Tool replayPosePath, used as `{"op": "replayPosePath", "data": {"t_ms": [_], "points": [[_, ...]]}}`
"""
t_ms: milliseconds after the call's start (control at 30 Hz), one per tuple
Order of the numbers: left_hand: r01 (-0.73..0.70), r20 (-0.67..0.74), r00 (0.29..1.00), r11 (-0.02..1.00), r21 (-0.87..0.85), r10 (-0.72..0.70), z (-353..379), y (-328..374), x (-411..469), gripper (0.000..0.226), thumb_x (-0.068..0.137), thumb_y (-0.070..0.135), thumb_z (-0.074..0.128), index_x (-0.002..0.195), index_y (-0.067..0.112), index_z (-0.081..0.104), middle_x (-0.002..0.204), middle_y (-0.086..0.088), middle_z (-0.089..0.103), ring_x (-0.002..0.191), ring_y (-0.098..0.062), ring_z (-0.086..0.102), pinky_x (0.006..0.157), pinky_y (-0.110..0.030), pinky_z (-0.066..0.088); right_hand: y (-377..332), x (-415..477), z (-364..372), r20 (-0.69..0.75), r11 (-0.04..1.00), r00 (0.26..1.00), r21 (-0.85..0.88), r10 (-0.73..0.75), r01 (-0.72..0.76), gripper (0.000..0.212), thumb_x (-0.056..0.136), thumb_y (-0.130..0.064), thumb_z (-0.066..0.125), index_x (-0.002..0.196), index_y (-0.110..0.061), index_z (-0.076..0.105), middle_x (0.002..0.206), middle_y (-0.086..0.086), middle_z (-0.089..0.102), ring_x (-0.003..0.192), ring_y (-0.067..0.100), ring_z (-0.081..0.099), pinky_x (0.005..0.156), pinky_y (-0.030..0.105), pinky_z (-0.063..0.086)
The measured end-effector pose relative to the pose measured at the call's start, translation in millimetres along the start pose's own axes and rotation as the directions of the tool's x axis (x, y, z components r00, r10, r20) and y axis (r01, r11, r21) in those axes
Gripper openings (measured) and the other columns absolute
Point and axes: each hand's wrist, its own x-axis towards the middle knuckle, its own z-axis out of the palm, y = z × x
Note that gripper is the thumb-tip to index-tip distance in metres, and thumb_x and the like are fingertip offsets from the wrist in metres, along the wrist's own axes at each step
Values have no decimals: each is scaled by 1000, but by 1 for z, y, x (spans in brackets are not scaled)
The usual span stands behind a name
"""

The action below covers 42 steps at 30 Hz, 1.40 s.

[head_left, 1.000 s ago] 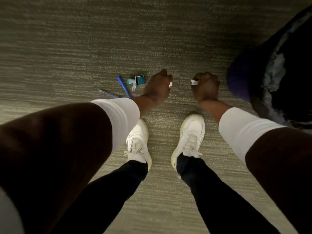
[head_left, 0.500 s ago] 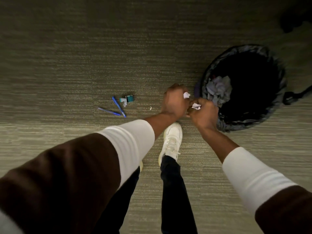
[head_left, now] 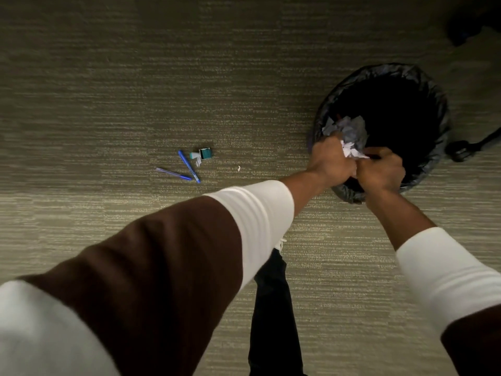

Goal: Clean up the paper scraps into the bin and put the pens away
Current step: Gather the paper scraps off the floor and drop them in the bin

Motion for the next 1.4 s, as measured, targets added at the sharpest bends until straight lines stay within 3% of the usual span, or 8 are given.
{"op": "replayPosePath", "data": {"t_ms": [267, 433, 700, 900, 1000, 1100, 1233, 1400], "points": [[-6, 137, 991, 1000, -20, 9, -8, -19, -3, 13, 93, 12, 68, 104, 9, 74, 106, -11, 78, 104, -31, 72, 93, -42, 60, 10, -13, 4, -10, 996, 997, 40, -80, 81, 23, 88, -13, 61, 104, -17, 76, 104, 11, 78, 97, 33, 75, 90, 52, 61], [81, 53, 995, 994, 78, -85, -36, -79, -18, 11, 94, 13, 67, 88, 14, 76, 93, -6, 78, 90, -24, 74, 86, -40, 62, 0, -49, 39, 210, 946, 922, 67, -325, 318, 15, 85, -10, 66, 92, -17, 77, 85, -1, 79, 77, 19, 76, 80, 47, 65], [228, 50, 966, 932, 280, -252, -112, -198, -24, 23, 94, 20, 66, 73, 15, 60, 90, -13, 74, 88, -29, 71, 78, -39, 59, -9, -81, 135, 510, 903, 803, -107, -310, 417, 10, 84, -13, 75, 80, -21, 77, 84, -9, 78, 80, 15, 75, 83, 40, 63], [233, -14, 968, 881, 411, -249, -148, -283, 12, 26, 99, 22, 62, 104, -1, 72, 111, -19, 74, 107, -36, 69, 94, -41, 57, -3, -68, 232, 623, 858, 735, -192, -269, 477, 18, 80, -13, 75, 71, -25, 64, 96, 0, 79, 95, 24, 75, 91, 42, 61], [236, -53, 970, 861, 452, -238, -146, -321, 36, 27, 99, 24, 58, 103, -1, 67, 116, -20, 71, 114, -38, 66, 97, -41, 54, 5, -58, 279, 610, 810, 742, -267, -277, 522, 4, 81, -25, 74, 83, -23, 71, 98, -3, 79, 95, 23, 75, 90, 37, 62], [288, -94, 956, 821, 493, -278, -136, -352, 56, 29, 98, 34, 56, 112, 9, 64, 123, -15, 67, 118, -36, 64, 97, -44, 55, 13, -51, 320, 562, 768, 753, -295, -341, 568, 21, 84, -35, 77, 96, -19, 72, 108, 2, 79, 104, 27, 74, 92, 34, 59], [506, -375, 852, 756, 415, -364, -124, -385, 73, 35, 97, 36, 60, 127, 17, 59, 125, -11, 68, 116, -36, 68, 78, -39, 50, 22, -40, 363, 568, 765, 733, -257, -374, 591, 35, 85, -39, 80, 110, -16, 70, 114, 8, 76, 111, 27, 70, 96, 39, 56], [606, -578, 676, 791, 83, -457, -126, -424, 90, 51, 101, 32, 60, 148, 20, 43, 126, -9, 71, 112, -37, 71, 83, -42, 53, 30, -35, 387, 453, 751, 747, -220, -487, 623, 26, 81, -35, 83, 95, -17, 70, 103, 6, 76, 99, 29, 71, 83, 33, 54]]}}
